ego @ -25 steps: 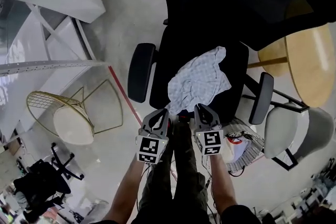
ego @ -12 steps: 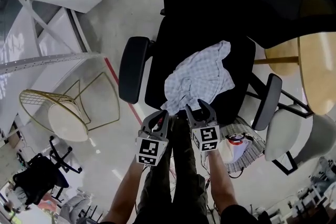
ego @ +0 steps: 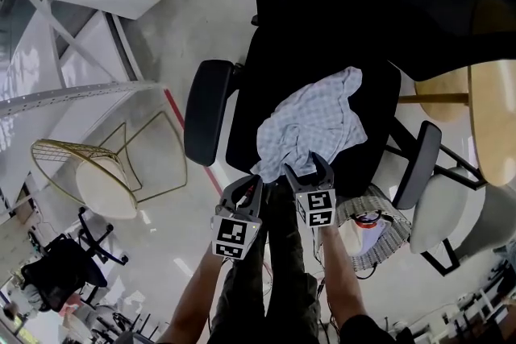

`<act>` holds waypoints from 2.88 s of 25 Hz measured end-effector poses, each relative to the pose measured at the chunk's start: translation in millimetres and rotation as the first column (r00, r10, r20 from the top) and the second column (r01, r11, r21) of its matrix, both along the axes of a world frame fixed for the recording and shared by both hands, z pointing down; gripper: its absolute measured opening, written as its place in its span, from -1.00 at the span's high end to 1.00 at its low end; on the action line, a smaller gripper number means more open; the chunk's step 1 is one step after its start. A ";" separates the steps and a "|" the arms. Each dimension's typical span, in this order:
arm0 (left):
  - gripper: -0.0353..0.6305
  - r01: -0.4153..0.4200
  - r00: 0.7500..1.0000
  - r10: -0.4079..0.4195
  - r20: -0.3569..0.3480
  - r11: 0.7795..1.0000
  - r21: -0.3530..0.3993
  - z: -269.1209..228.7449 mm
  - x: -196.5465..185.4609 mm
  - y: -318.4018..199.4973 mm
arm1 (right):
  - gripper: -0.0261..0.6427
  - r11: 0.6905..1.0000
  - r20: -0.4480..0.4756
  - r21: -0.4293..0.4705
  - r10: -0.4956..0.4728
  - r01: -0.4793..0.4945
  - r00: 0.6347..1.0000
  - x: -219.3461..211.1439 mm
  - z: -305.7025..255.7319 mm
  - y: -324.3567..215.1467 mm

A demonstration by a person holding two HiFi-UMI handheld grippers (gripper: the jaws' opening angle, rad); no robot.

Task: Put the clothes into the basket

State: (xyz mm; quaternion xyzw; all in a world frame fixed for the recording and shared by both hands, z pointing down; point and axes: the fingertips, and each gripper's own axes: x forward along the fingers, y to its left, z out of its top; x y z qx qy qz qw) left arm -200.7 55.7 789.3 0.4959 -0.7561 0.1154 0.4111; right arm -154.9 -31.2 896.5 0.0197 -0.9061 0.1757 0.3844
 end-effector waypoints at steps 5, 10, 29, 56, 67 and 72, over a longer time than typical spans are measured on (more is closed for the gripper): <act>0.87 0.017 1.000 -0.017 -0.016 1.000 -0.006 8.2 1.0 5.4 | -0.09 1.000 -0.023 -0.002 0.004 -0.004 1.000 -1.6 16.4 1.0; 0.88 0.017 1.000 -0.017 -0.021 1.000 -0.016 13.7 1.8 9.7 | -0.08 1.000 -0.069 -0.023 0.014 -0.016 0.998 -2.4 31.2 1.5; 0.88 0.004 0.999 -0.005 0.033 0.999 0.034 -25.5 -10.7 7.4 | 0.64 0.995 -0.006 -0.011 0.102 -0.102 0.995 -10.4 -32.8 -22.9; 0.88 -0.205 0.934 0.101 0.341 0.937 0.283 -297.2 -45.6 7.7 | 0.64 0.901 0.406 0.207 0.274 -0.380 0.872 6.1 -400.9 -50.8; 0.87 -0.292 0.902 0.123 0.414 0.881 0.373 -378.8 -19.8 19.4 | 0.65 0.828 0.551 0.254 0.302 -0.501 0.778 65.6 -523.5 -29.1; 0.88 -0.350 0.885 0.165 0.436 0.852 0.389 -392.7 -2.8 17.4 | 0.64 0.794 0.575 0.269 0.321 -0.545 0.752 88.9 -538.8 -15.1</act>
